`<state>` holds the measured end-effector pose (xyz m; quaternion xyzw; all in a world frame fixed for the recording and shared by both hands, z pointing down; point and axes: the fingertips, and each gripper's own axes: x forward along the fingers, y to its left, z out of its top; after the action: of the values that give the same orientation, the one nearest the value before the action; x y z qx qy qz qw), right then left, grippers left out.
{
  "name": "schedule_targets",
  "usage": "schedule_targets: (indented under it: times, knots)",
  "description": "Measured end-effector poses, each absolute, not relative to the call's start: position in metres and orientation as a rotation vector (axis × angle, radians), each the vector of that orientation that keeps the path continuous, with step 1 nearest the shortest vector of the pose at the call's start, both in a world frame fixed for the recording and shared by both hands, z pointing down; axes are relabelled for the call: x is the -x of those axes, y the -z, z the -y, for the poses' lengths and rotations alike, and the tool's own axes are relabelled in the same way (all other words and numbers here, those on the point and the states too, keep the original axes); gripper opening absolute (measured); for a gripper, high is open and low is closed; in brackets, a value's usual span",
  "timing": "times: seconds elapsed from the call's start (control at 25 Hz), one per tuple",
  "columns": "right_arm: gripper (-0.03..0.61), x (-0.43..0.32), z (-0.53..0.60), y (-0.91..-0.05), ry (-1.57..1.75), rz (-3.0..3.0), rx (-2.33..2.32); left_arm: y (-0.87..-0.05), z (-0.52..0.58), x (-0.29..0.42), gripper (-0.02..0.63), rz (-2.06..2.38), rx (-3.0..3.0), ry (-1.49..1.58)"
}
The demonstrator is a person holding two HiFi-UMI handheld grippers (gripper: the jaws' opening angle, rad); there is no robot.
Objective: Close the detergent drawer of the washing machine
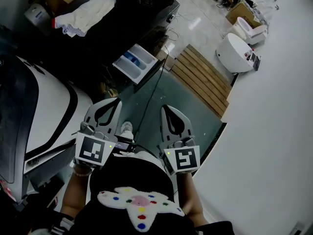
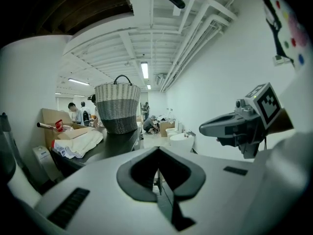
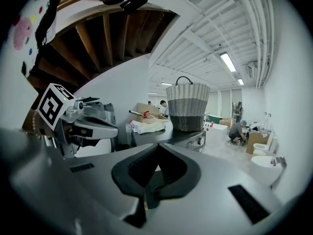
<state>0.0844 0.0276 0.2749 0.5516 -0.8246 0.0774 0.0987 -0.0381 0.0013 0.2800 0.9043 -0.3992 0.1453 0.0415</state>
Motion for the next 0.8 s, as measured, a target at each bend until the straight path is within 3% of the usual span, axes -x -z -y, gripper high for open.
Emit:
schedule_targets:
  times: [0.8]
  knots:
    - [0.003,-0.074,0.032,-0.288,-0.256,2.389,-1.632,-0.295,0.058,0.039,0.011,1.135,-2.773,-0.427]
